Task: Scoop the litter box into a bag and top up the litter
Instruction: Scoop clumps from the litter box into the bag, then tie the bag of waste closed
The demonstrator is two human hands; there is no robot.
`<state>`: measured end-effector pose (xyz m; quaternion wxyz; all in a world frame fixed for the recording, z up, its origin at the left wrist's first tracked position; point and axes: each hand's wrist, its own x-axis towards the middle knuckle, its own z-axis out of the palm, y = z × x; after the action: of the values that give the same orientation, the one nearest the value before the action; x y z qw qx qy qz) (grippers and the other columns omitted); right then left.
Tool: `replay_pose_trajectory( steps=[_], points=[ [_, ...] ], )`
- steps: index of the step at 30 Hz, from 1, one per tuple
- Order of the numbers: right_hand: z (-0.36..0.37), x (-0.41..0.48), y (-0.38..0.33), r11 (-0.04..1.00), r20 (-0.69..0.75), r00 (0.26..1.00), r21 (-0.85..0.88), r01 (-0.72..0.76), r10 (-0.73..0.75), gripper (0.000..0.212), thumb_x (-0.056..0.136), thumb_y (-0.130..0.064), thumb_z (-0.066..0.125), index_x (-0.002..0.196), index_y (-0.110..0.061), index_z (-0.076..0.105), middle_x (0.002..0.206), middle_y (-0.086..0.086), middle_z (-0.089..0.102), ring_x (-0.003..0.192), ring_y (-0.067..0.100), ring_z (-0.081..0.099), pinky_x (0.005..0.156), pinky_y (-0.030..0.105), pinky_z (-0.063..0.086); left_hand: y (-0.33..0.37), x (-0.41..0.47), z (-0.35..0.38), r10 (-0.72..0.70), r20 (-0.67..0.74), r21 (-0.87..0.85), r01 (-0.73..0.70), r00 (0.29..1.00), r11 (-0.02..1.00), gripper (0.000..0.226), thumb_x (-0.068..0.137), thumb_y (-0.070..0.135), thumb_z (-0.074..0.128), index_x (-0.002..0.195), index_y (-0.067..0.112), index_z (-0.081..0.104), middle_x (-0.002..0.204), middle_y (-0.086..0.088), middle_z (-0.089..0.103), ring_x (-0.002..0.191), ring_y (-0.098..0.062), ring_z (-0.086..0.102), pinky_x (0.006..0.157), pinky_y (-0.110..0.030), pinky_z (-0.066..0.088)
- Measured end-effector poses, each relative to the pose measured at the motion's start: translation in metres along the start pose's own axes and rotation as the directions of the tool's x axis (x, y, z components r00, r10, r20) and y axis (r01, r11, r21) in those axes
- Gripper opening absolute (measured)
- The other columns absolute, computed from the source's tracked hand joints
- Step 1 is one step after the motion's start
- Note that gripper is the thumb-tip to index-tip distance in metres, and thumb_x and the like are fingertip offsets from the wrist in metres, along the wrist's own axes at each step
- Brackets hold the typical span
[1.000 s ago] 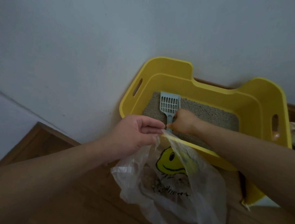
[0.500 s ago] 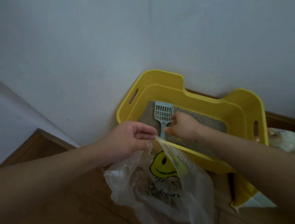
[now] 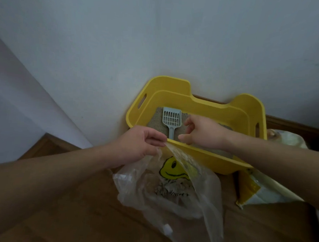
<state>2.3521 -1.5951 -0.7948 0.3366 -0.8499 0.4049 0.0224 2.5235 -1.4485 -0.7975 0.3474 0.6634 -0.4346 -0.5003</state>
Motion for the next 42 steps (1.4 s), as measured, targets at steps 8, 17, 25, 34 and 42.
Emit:
replay_pose_trajectory(
  steps=[8,17,25,34,42],
  points=[
    [-0.012,-0.061,-0.009,0.991,-0.014,0.995,-0.095,0.092,-0.094,0.052,0.086,-0.045,0.071,0.127,-0.020,0.053,0.108,-0.008,0.063,0.090,0.010,0.058,0.076,0.024,0.043,0.005,-0.008,0.009,-0.007,-0.002,0.079,0.008,1.000,0.997,0.045,0.082,-0.015,0.066,0.119,0.011,0.066,0.114,-0.007,0.073,0.109,-0.009,0.068,0.096,-0.028,0.053],
    [0.022,-0.104,0.014,0.965,0.100,0.994,-0.256,0.063,-0.038,0.044,0.082,-0.057,0.069,0.103,-0.021,0.054,0.088,-0.005,0.063,0.081,0.016,0.060,0.071,0.036,0.051,0.002,-0.003,0.010,0.005,0.018,0.119,-0.007,1.000,0.993,0.049,0.082,-0.013,0.068,0.123,0.013,0.063,0.120,-0.004,0.069,0.114,-0.005,0.064,0.089,-0.022,0.055],
    [0.055,-0.116,0.020,0.941,0.069,0.998,-0.338,0.029,-0.006,0.063,0.068,-0.061,0.078,0.101,-0.021,0.042,0.096,-0.003,0.050,0.087,0.020,0.052,0.071,0.030,0.041,0.003,-0.006,0.009,0.044,0.041,0.193,-0.051,0.998,0.980,0.062,0.077,-0.011,0.074,0.131,0.014,0.058,0.131,0.001,0.063,0.120,0.003,0.056,0.096,-0.021,0.051],
    [0.066,-0.115,0.034,0.966,0.069,0.998,-0.257,0.028,-0.010,0.030,0.075,-0.011,0.064,0.096,-0.020,0.046,0.096,0.000,0.054,0.090,0.023,0.057,0.068,0.024,0.039,-0.006,-0.015,0.005,0.051,0.073,0.245,-0.068,0.996,0.967,0.070,0.074,-0.015,0.074,0.115,0.039,0.056,0.137,0.005,0.055,0.130,-0.003,0.048,0.108,-0.037,0.046],
    [0.043,-0.111,0.040,0.993,-0.023,0.997,-0.091,0.074,-0.076,0.020,0.076,-0.004,0.057,0.082,-0.020,0.047,0.082,-0.004,0.055,0.079,0.018,0.054,0.064,0.028,0.043,-0.013,-0.025,-0.001,0.301,0.016,0.631,-0.243,0.954,0.737,0.067,0.071,-0.021,0.054,0.120,0.024,0.058,0.145,0.009,0.035,0.132,-0.006,0.037,0.089,0.006,0.030]
  ],
)
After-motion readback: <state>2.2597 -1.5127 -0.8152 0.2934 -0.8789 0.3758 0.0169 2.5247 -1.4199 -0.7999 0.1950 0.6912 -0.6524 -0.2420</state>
